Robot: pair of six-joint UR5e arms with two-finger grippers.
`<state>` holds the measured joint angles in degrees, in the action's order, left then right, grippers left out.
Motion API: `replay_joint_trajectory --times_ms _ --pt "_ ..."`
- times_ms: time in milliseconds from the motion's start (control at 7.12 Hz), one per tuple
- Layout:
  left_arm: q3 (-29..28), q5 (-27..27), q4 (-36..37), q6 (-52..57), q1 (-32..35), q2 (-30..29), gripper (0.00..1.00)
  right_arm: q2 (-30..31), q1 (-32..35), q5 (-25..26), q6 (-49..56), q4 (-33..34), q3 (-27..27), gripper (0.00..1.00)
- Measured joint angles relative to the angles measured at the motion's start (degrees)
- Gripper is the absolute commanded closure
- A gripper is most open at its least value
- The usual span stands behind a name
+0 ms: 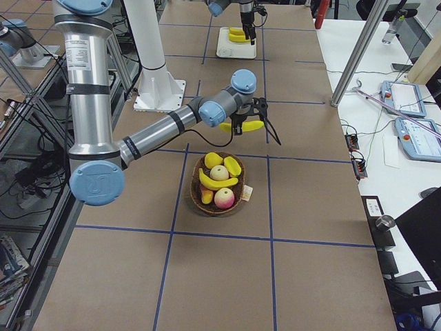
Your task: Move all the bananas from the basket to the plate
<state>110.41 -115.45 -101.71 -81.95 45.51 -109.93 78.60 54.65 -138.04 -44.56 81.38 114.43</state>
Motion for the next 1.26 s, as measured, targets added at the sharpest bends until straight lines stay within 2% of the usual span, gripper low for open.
replay_joint_trajectory --times_ms 281,562,703,984,1265 --pt "-0.77 -0.13 -2.15 -6.37 -3.25 -5.27 0.01 -8.89 -9.43 9.36 -10.39 0.01 -1.31 1.0" --pt "-2.97 -0.13 -12.74 -16.09 -6.38 -8.48 0.02 -14.68 -18.29 20.37 -19.44 0.07 -1.63 1.0" --pt "-5.07 -0.1 -17.72 -19.48 -7.47 -10.06 0.02 -16.43 -21.34 24.22 -22.11 0.09 -1.68 1.0" --pt "-8.76 -0.07 -21.42 -22.04 -9.17 -14.02 0.03 -18.62 -25.41 29.16 -24.07 0.1 -1.54 1.0" --pt "-9.59 -0.11 -22.71 -22.36 -10.35 -15.28 0.05 -19.94 -27.76 32.09 -24.31 0.1 -1.43 1.0"
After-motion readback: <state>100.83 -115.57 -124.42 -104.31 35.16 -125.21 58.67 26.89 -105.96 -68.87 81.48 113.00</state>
